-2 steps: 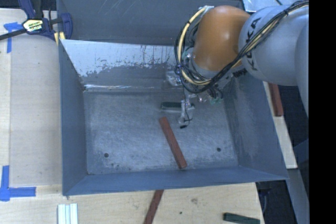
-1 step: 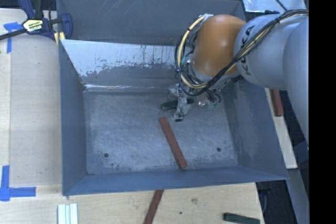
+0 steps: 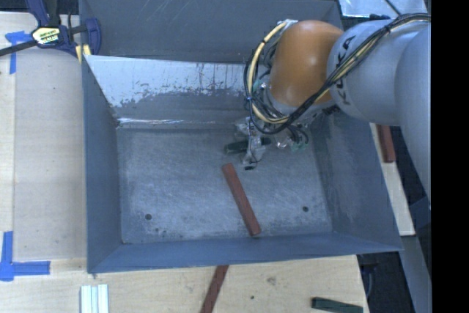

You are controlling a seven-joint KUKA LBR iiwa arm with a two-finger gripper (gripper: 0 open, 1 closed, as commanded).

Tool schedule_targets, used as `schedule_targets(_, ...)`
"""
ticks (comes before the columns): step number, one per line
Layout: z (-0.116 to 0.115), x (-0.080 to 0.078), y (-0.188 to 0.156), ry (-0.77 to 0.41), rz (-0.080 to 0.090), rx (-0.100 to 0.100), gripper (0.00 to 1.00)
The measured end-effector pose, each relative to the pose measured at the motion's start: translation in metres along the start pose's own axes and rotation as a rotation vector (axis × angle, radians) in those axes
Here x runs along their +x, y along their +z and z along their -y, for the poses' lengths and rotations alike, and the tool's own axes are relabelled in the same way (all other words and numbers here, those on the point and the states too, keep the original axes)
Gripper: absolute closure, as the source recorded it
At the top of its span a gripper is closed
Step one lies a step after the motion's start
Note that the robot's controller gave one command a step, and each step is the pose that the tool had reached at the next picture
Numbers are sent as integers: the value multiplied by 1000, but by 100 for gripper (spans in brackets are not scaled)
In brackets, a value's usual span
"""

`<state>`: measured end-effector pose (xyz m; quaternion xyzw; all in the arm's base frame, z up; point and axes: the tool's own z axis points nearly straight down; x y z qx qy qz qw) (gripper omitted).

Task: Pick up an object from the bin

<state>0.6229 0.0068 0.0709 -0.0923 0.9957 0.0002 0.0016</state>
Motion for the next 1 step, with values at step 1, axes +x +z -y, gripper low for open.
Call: schedule_targets(1, -8, 21, -140, -13, 1, 1, 100)
